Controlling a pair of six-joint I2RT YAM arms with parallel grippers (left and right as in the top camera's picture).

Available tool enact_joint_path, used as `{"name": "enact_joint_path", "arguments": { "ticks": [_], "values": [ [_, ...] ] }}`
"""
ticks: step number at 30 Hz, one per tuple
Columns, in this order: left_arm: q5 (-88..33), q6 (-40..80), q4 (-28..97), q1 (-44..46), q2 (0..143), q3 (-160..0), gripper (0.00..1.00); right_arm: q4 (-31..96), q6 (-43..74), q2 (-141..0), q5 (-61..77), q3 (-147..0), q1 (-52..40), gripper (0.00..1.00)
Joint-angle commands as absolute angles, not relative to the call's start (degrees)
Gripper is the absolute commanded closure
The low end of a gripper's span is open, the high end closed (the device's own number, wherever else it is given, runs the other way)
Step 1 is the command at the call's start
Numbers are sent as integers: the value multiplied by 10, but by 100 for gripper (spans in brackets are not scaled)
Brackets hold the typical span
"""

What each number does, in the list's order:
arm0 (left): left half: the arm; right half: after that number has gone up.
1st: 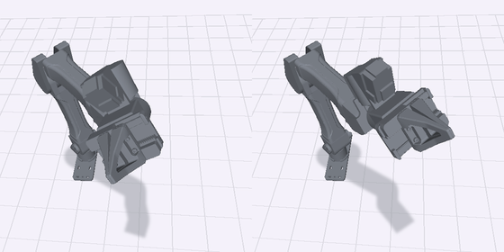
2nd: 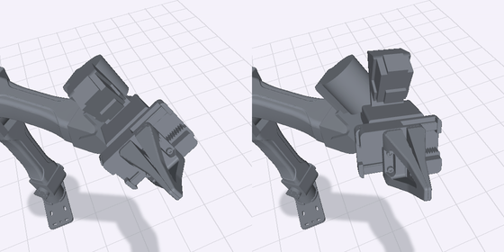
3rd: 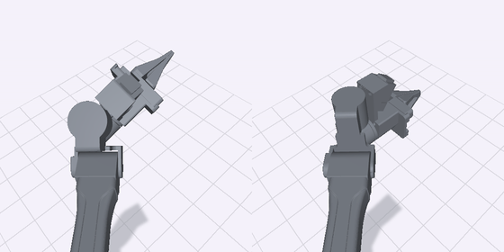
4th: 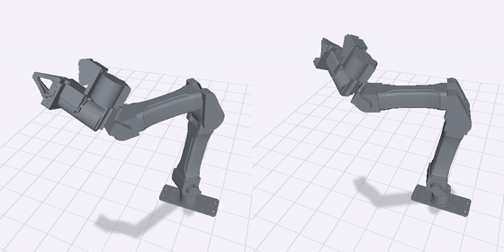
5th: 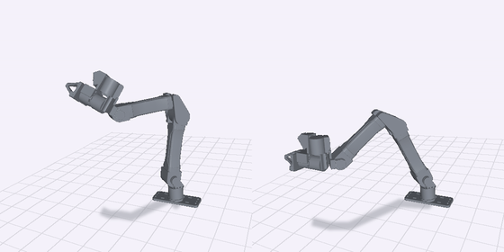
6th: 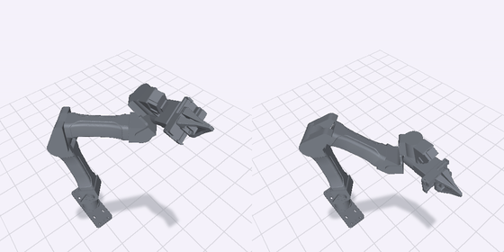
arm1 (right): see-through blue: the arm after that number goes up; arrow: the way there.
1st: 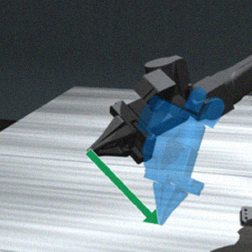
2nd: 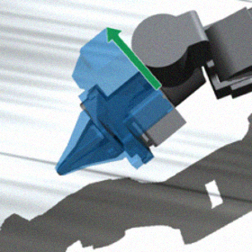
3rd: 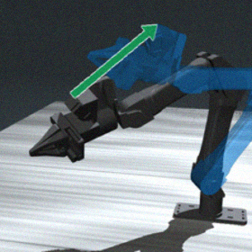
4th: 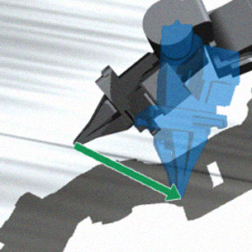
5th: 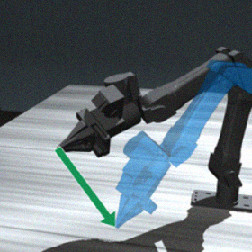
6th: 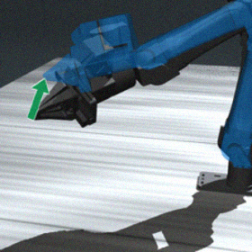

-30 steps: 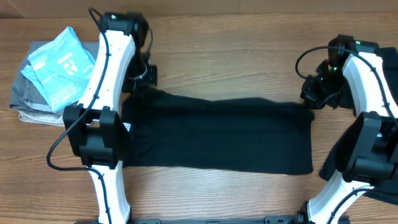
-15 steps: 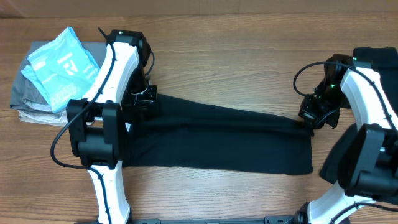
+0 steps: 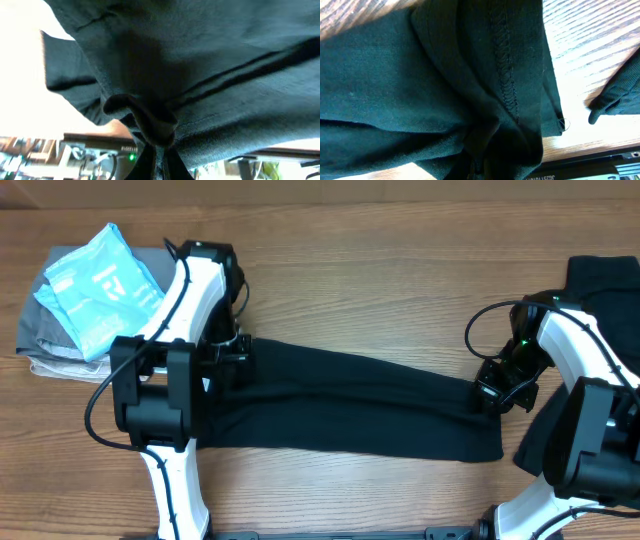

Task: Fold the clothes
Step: 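Hold the folded strip ends and stretch it flat with both grippers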

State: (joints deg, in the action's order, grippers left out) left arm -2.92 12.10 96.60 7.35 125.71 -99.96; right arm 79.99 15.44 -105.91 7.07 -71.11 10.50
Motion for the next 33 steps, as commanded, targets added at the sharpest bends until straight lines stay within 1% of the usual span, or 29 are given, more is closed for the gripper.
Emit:
{"name": "enact_joint_path", "arguments": {
  "ticks": [1, 6, 11, 17, 23, 29, 30, 31, 32, 33],
  "values": [
    [-8, 134, 969, 68, 1246, -954, 96, 801, 166, -1051, 65, -708, 106, 96],
    [-8, 136, 969, 68, 1233, -919, 96, 808, 168, -1051, 65, -708, 106, 96],
    [-8, 138, 969, 68, 1203, -914, 96, 830, 199, -1051, 36, -708, 106, 96],
    [-8, 149, 969, 69, 1157, -912, 96, 853, 211, -1051, 35, -708, 106, 96],
    [-8, 152, 957, 69, 1154, -898, 96, 860, 211, -1051, 35, -706, 106, 96],
    [-9, 155, 922, 69, 1154, -841, 96, 851, 211, -1051, 36, -689, 106, 96],
    [-9, 154, 919, 69, 1154, -831, 93, 851, 211, -1051, 38, -688, 106, 96],
    [-9, 154, 918, 69, 1154, -823, 87, 851, 211, -1051, 41, -688, 106, 90],
    [-8, 154, 917, 69, 1154, -815, 76, 853, 210, -1051, 44, -689, 106, 80],
    [-8, 152, 917, 69, 1154, -810, 64, 856, 204, -1051, 53, -691, 106, 77]
  ]
}}
